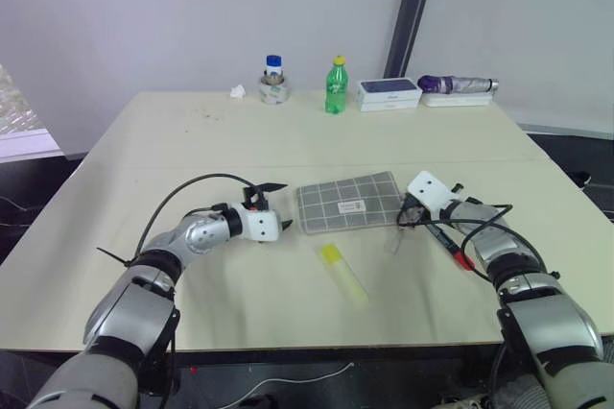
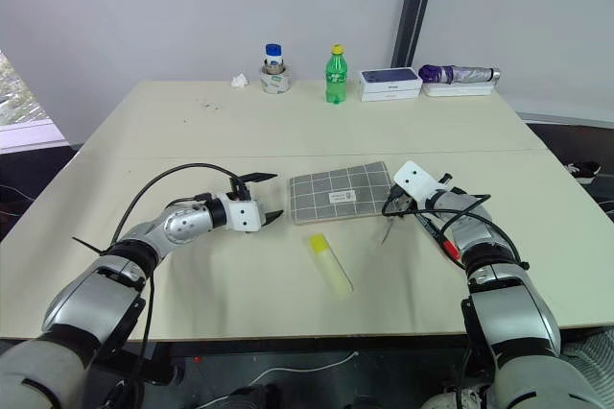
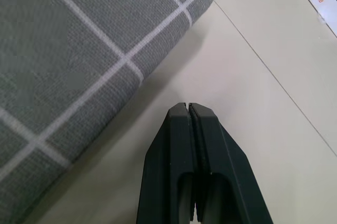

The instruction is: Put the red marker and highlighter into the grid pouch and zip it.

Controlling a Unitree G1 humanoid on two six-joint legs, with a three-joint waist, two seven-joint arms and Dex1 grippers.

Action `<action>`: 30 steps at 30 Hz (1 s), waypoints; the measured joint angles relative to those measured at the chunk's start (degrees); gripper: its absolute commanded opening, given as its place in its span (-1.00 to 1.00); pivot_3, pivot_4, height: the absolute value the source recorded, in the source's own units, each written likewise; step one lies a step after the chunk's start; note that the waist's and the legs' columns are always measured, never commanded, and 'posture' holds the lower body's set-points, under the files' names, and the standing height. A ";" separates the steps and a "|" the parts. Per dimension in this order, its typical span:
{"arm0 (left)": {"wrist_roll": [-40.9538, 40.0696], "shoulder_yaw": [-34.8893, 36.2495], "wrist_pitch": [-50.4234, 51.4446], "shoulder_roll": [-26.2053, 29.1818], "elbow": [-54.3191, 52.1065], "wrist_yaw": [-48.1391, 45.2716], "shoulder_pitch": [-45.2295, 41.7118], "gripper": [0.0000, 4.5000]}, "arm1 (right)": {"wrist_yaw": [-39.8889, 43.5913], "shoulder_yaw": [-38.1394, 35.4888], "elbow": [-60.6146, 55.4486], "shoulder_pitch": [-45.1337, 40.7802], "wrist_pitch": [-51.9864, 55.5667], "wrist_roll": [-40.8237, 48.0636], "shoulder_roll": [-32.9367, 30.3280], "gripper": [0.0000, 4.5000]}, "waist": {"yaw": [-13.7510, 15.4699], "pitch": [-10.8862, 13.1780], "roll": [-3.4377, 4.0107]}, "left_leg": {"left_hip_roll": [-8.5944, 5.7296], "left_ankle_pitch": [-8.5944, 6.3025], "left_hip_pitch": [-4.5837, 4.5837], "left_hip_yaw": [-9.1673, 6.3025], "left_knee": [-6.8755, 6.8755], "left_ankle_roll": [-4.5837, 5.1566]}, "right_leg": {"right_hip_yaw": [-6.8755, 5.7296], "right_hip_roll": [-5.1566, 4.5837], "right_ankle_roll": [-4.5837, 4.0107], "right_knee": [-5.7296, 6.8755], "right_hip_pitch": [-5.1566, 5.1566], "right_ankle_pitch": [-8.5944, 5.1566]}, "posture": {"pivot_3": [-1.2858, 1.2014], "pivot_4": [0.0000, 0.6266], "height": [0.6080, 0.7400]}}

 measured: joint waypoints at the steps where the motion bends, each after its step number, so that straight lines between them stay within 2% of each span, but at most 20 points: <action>1: 0.46 -0.76 -0.06 -0.22 0.18 0.32 -0.54 1.00 | 0.02 0.00 0.00 -0.33 -0.08 0.00 0.01 -0.97 | 0.02 0.00 0.00 | 0.00 0.00 0.01 -0.01 0.01 0.00 | 0.00 0.00 0.00 0.00 0.01 0.00 | 0.03 -0.52 1.00; 27: 2.71 -5.21 0.29 -4.86 1.65 2.23 -3.65 1.00 | 1.20 1.78 0.05 -0.31 -0.82 -1.02 1.31 -0.97 | 0.47 -0.03 0.02 | -0.03 0.00 0.15 -0.09 0.08 0.00 | -0.05 0.00 0.00 0.00 0.21 0.00 | 0.03 -0.52 1.00; 30: 1.83 -5.15 0.45 -6.36 2.12 -0.23 -3.87 0.66 | 1.41 1.79 -0.02 -0.22 -0.82 -1.02 1.32 -1.00 | 1.02 -0.04 0.02 | -0.04 0.00 0.15 -0.07 0.11 0.00 | -0.05 0.00 0.00 0.00 0.21 0.00 | 0.03 -0.52 1.00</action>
